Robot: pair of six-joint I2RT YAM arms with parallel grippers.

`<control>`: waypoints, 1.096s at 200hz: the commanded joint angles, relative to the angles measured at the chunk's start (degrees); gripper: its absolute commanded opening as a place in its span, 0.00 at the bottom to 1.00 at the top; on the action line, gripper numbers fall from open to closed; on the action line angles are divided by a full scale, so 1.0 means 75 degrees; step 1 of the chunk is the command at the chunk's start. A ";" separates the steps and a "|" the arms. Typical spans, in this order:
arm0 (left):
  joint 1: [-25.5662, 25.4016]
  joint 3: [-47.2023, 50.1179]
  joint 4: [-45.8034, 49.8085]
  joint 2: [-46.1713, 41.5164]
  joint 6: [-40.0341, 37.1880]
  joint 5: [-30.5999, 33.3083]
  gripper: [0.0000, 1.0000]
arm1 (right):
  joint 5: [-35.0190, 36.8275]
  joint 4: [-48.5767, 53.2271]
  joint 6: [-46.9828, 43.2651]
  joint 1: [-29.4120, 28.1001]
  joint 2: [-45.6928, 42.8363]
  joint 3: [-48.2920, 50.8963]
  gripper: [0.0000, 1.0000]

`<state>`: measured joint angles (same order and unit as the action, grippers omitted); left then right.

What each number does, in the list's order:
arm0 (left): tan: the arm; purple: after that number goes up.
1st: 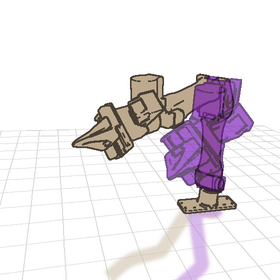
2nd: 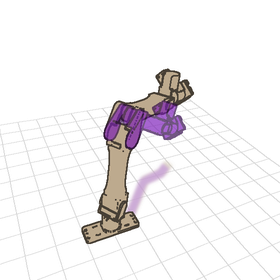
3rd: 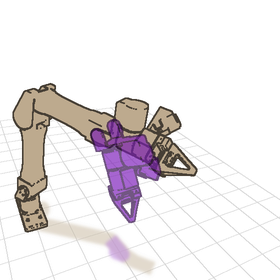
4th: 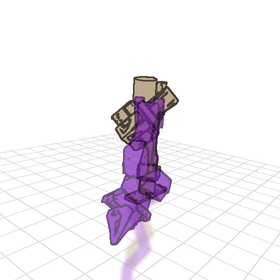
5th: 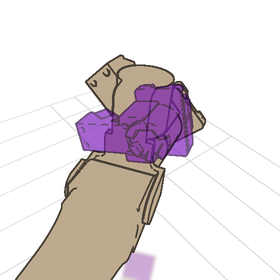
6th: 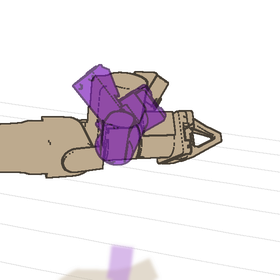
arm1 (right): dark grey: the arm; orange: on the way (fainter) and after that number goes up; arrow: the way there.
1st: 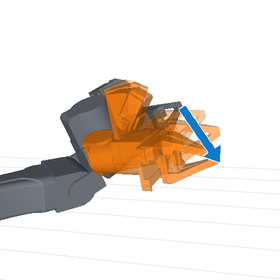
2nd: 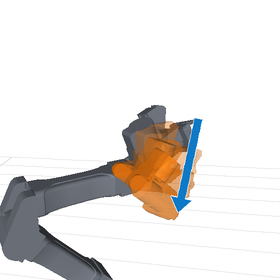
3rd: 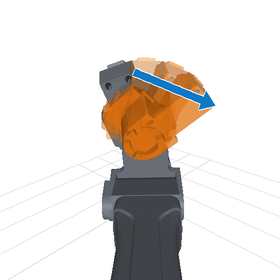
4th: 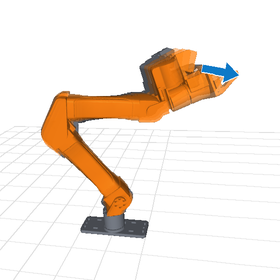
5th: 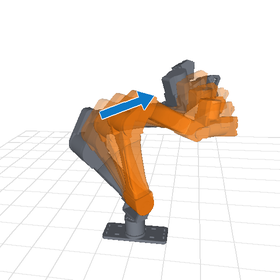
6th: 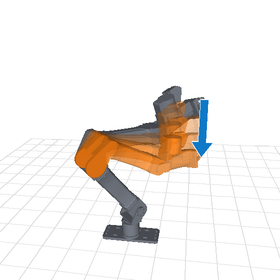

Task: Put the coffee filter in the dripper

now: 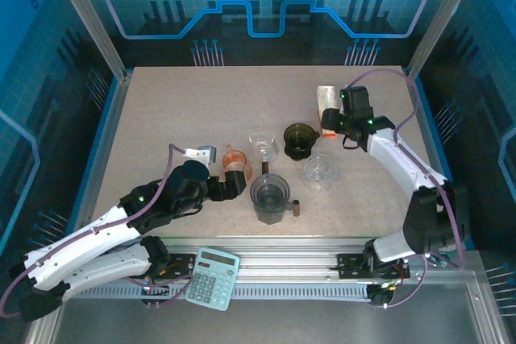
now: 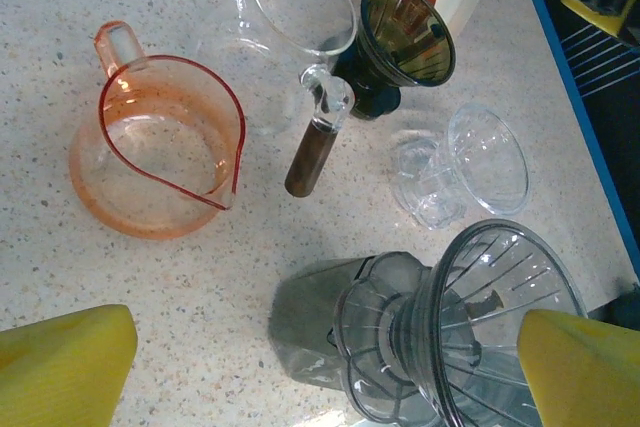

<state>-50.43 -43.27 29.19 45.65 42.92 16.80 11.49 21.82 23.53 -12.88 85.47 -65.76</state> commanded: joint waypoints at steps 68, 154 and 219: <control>0.0042 0.0282 -0.0151 -0.0104 -0.0479 0.0418 0.99 | 0.0205 0.0315 -0.0692 0.0202 0.2232 -0.2169 0.42; 0.0136 0.0405 -0.0433 0.0070 -0.0644 0.0419 0.99 | 0.0306 0.0424 -0.0261 0.0416 0.3214 -0.3189 0.28; 0.0242 0.0355 -0.0423 0.0159 -0.0618 0.0336 0.99 | 0.0069 0.0441 -0.0240 0.0515 0.3628 -0.3511 0.27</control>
<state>-49.23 -40.66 27.07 46.87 39.00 18.65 12.97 24.62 20.97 -10.04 111.26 -89.80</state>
